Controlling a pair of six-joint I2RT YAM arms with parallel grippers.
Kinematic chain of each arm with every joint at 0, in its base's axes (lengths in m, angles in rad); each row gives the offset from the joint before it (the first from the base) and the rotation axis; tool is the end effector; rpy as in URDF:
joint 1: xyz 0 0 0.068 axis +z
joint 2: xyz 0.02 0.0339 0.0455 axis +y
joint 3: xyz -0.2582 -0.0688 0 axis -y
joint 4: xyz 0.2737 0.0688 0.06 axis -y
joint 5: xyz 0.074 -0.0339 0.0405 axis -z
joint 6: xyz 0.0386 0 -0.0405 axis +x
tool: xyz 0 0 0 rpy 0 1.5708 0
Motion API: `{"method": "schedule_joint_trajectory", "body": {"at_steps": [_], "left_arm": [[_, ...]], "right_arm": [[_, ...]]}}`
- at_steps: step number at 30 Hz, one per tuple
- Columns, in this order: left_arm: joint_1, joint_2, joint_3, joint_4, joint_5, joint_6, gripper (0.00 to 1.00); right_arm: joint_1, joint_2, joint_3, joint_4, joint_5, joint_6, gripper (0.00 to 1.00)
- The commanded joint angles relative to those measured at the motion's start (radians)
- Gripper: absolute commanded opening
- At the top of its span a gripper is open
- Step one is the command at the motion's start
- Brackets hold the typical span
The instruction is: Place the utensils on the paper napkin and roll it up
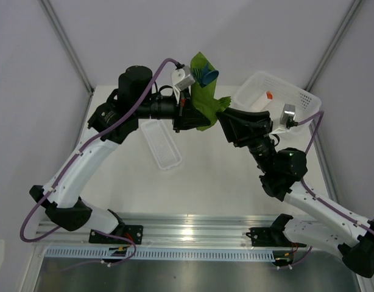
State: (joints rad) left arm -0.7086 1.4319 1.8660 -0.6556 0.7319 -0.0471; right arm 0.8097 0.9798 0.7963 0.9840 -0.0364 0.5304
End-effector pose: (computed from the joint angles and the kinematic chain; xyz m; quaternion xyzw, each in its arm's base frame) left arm 0.2167 -0.2197 0.5162 0.4482 0.6171 -0.4749 0.4390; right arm 0.1608 0.1708 0.4178 -0.0690 0.3696 0.5808 0.7220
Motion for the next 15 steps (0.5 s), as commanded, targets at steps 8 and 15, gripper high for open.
{"method": "schedule_joint_trajectory", "body": {"at_steps": [8,15], "left_arm": [[-0.002,-0.039,-0.010,0.005,-0.005,0.032,0.01],[-0.002,-0.045,-0.021,-0.001,-0.009,0.044,0.01]], "right_arm": [[-0.033,-0.101,-0.020,-0.157,0.078,-0.079,0.15],[-0.064,-0.064,0.021,-0.159,-0.115,-0.102,0.69]]}}
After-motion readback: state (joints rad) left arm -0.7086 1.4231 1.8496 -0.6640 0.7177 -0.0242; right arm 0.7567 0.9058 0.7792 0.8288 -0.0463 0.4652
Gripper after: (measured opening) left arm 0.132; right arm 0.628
